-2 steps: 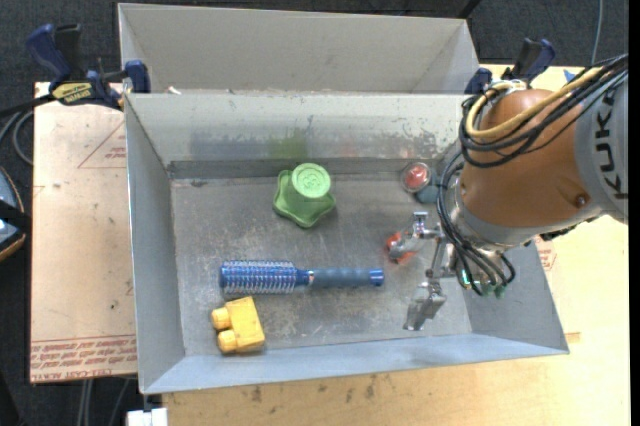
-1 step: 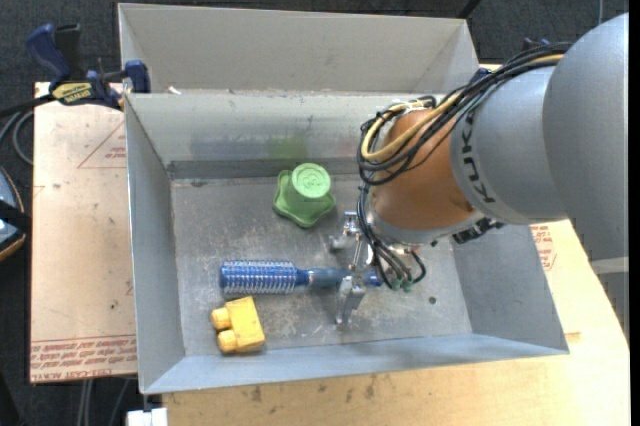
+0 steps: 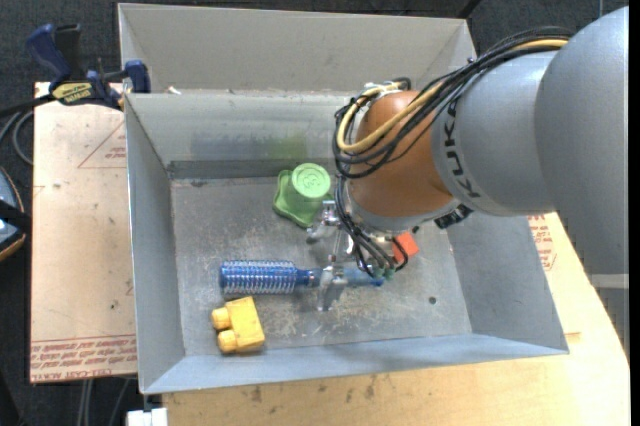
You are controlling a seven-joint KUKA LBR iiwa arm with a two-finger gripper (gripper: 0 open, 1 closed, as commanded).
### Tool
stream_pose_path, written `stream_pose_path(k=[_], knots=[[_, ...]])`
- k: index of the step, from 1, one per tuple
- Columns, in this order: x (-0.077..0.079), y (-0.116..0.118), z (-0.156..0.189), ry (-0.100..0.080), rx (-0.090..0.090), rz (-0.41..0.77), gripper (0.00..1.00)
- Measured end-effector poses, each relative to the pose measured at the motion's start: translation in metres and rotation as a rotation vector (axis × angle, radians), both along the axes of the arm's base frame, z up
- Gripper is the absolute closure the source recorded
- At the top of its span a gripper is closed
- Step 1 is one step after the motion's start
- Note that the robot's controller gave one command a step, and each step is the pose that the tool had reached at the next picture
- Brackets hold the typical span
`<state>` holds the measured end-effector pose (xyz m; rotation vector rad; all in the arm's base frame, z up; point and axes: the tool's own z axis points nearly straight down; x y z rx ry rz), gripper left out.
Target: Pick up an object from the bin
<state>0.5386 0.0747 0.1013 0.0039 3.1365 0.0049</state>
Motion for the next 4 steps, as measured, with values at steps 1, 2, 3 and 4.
stream_pose_path(k=[1,2,3,4], knots=[[0.007,0.060,-0.001,0.001,0.001,0.046,0.00],[0.016,0.066,-0.027,0.002,-0.001,-0.093,0.00],[0.017,0.067,-0.024,0.003,-0.002,-0.090,0.00],[0.019,0.068,-0.022,-0.005,0.002,-0.090,1.00]])
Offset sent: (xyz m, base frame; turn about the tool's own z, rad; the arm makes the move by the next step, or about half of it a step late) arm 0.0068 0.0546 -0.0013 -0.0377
